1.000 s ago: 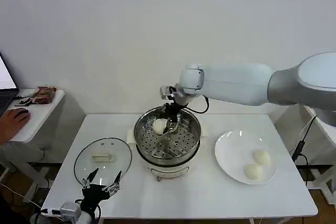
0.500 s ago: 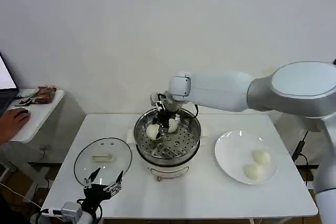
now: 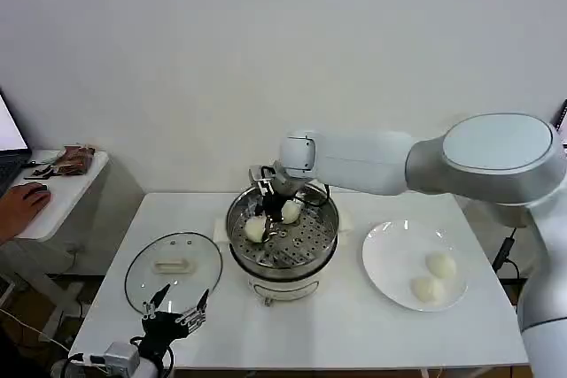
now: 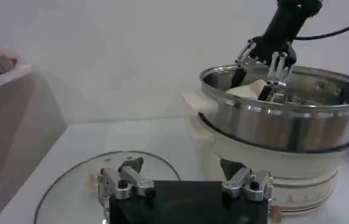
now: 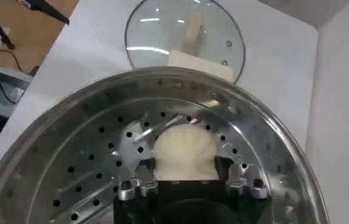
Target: Take steamed baozi put them in steamer then cover it.
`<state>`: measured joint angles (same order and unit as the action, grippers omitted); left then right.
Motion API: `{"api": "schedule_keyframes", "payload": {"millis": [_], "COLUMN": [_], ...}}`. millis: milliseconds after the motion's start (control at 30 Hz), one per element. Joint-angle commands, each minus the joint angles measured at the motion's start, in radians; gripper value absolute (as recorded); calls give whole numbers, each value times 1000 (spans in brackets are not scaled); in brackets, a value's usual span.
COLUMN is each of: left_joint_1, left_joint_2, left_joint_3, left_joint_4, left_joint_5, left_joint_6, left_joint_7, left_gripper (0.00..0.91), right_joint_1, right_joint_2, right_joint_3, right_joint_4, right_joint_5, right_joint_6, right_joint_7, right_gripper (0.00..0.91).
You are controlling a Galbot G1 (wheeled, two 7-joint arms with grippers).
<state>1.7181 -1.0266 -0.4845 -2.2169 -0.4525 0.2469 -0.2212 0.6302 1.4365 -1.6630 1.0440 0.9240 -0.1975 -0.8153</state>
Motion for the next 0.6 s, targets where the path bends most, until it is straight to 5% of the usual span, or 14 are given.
{"api": "schedule_keyframes", "payload": {"millis": [33, 267, 600], "left_joint_1": [1, 8, 22], "left_joint_2": [-1, -11, -21], "left_joint_3": [1, 0, -12], "left_joint_4": [-1, -8, -11], "left_joint_5": [1, 7, 8], "left_joint_6": [0, 1, 0], "left_joint_7": [0, -1, 1], "left_gripper": [907, 907, 907], "right_joint_1": [-3, 72, 236], "right_joint_2": [1, -76, -312], "right_joint_3": [4, 10, -12], "right_joint_4": [0, 97, 295], "right_joint_5": [-1, -8, -126], "right_joint_6": [-2, 7, 61], "right_joint_7": [6, 6, -45], "right_gripper": [907, 907, 907]}}
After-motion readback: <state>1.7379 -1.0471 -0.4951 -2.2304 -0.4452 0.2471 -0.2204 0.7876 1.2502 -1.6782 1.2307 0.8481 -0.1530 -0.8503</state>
